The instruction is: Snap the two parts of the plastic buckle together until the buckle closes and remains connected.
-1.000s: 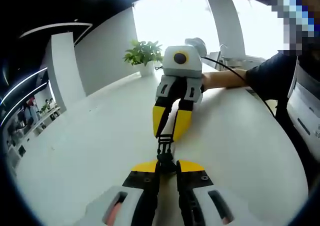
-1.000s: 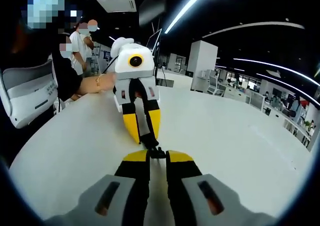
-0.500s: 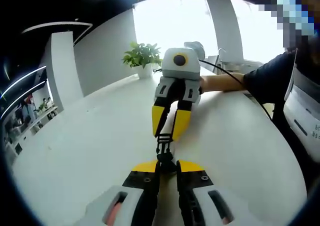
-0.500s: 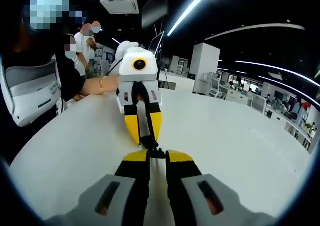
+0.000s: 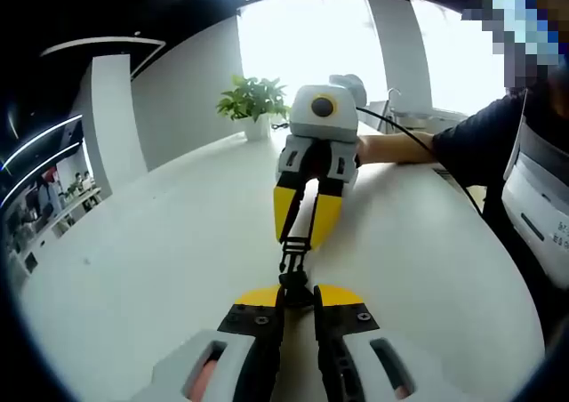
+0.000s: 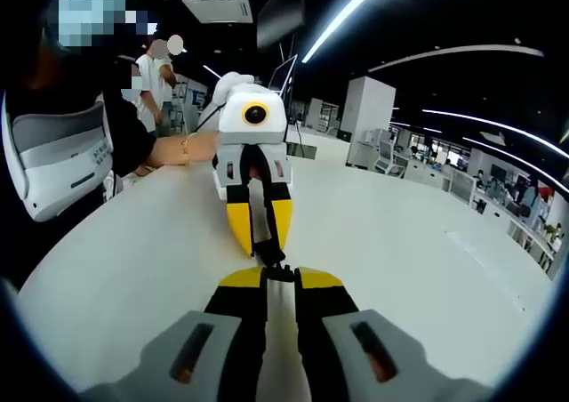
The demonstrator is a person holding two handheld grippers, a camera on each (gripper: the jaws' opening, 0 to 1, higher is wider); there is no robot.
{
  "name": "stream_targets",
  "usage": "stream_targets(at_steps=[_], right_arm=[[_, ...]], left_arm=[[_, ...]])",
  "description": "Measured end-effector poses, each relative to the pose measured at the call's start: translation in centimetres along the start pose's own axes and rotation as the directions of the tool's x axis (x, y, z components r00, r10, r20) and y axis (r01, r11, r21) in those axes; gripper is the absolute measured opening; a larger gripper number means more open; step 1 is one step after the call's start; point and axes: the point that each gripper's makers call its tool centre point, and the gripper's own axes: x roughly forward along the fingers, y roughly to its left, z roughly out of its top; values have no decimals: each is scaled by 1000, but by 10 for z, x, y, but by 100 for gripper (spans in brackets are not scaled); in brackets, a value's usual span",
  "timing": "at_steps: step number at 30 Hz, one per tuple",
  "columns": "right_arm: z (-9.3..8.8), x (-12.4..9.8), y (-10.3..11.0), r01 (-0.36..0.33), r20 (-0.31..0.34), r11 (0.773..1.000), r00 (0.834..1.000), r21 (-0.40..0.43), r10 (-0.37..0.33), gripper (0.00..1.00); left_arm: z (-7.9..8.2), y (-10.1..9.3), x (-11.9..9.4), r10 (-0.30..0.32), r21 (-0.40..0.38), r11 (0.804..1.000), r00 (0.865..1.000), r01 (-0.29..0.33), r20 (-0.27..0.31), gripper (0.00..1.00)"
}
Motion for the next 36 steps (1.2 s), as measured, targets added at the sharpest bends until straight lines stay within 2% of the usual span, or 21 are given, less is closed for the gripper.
stream_targets(at_steps=[16,31,36], right_arm=[[-16,2,-4,14,-41,998,999,67,-11,12],[-16,6,-9,33,-47,994,999,104,-29,14],[-17,7,-10,34,-47,993,998,115,-28,13]], left_arm=[[-2,3,0,9,-21,1000,1000,-9,-7,13],[-4,10,-2,51,-34,998,999,-52,-19,14],[-4,10,-2,42,-54,998,999,-42,-16,13]])
